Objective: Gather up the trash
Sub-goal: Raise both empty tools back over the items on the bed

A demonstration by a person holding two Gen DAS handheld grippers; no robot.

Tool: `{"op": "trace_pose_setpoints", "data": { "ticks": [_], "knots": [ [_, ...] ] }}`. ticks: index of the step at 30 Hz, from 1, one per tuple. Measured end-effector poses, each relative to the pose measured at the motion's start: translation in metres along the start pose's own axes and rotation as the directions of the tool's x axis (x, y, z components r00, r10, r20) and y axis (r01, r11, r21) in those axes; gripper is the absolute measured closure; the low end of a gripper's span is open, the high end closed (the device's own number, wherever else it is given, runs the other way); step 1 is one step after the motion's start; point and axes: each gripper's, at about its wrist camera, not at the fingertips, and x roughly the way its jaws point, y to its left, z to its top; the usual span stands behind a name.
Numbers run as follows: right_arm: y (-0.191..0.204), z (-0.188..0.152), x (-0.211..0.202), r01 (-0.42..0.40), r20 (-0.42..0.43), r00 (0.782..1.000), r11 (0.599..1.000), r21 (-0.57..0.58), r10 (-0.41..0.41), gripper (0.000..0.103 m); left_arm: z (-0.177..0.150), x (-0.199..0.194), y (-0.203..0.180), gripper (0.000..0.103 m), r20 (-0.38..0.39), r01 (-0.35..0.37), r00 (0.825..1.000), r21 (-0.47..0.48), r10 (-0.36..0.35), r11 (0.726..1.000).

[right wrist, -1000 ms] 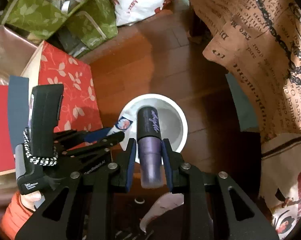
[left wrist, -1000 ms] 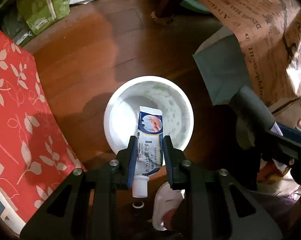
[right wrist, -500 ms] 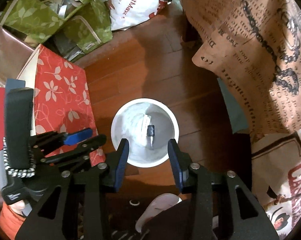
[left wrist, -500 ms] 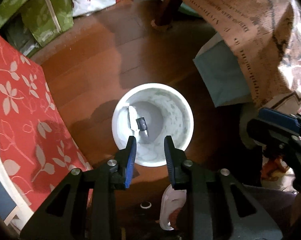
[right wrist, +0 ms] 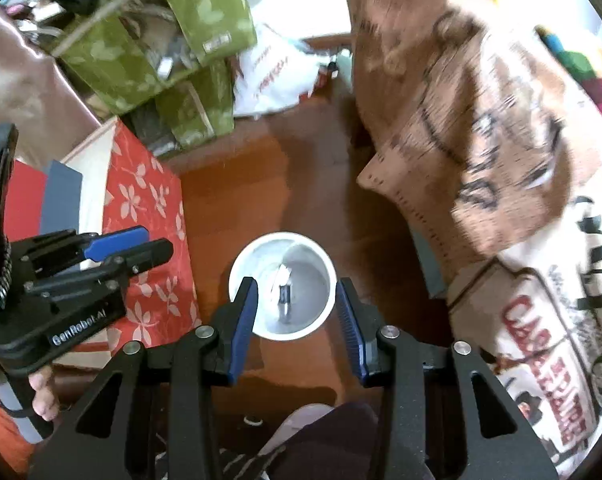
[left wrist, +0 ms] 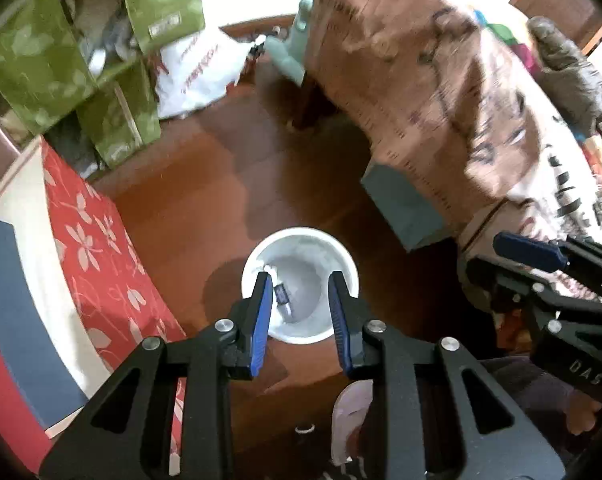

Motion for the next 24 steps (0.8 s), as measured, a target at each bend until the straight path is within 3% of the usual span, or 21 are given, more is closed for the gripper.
{"op": "trace_pose_setpoints", "data": {
  "ticks": [5, 10, 20, 24],
  "knots": [
    [0.002, -0.009, -0.046, 0.041, 0.109, 0.993, 0.999, -0.010, -0.040, 0.066, 0.001, -0.044, -0.019, 0.075, 0.086, 0.017, 0.996, 0.029, -0.019, 0.999],
    [-0.005, -0.022, -0.095, 0.073, 0.225, 0.972, 0.997, 0.009, -0.073, 0.066, 0.001, -0.088, -0.047, 0.075, 0.165, 0.030, 0.985, 0.082, -0.044, 0.996],
    [-0.047, -0.068, -0.179, 0.169, 0.384, 0.902, 0.980, 0.108, -0.198, 0.066, 0.001, -0.144, -0.125, 0.073, 0.258, 0.082, 0.956, 0.213, -0.137, 0.974],
    [-0.071, -0.088, -0.199, 0.209, 0.414, 0.873, 0.964, 0.165, -0.260, 0.056, 0.001, -0.153, -0.169, 0.063, 0.266, 0.105, 0.946, 0.286, -0.184, 0.952]
  ]
}}
